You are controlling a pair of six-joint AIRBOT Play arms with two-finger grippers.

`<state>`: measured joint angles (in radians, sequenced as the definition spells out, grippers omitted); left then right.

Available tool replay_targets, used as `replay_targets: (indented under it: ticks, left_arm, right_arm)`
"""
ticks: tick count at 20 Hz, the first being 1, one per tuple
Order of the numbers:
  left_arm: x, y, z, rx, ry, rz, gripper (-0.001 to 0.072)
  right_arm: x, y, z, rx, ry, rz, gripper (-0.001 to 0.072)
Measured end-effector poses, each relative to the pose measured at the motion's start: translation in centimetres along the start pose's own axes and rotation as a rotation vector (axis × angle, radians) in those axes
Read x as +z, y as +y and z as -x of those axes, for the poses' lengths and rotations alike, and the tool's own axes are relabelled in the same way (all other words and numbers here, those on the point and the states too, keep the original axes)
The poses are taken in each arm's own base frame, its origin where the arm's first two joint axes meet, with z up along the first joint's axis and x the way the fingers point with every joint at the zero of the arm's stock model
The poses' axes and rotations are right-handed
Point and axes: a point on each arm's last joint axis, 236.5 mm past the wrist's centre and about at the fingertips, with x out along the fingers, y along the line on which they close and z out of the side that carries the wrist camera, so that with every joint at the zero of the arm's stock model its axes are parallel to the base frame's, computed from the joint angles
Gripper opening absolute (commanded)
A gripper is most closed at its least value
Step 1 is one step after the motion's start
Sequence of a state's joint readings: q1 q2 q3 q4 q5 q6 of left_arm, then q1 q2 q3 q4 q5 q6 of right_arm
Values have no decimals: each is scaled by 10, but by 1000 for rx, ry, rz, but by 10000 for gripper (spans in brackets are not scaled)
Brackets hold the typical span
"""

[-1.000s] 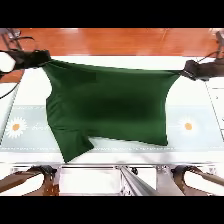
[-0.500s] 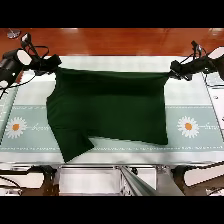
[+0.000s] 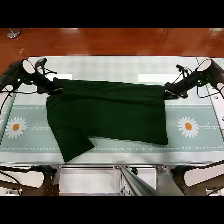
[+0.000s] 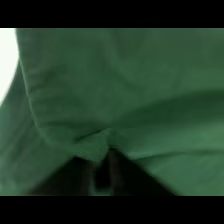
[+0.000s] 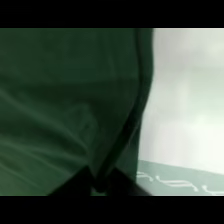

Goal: Fold the shirts.

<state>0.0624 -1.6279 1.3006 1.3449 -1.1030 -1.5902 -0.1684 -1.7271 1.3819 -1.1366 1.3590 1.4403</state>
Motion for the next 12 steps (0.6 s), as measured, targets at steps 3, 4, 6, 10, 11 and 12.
replay_targets:
  ticks: [3, 4, 6, 10, 11, 12]
  left_arm:
    - [-8, 12, 12, 1, 62, 2, 705]
    - [-11, 18, 19, 0, 80, 5, 704]
    - [-23, 32, 36, -2, 113, 19, 704]
    - [-80, 69, 59, -32, 174, 128, 705]
    - [-98, 76, 60, -59, 182, 176, 705]
    - [-111, 79, 61, -96, 167, 226, 705]
  right_arm:
    - [-7, -7, 18, -25, 24, -17, 618]
    - [-11, -13, 30, -46, 22, -20, 618]
    - [-20, -25, 56, -86, -11, -32, 618]
    - [-61, -51, 79, -116, -103, -104, 618]
    - [-75, -51, 75, -101, -122, -120, 618]
    - [-87, -50, 69, -82, -143, -132, 618]
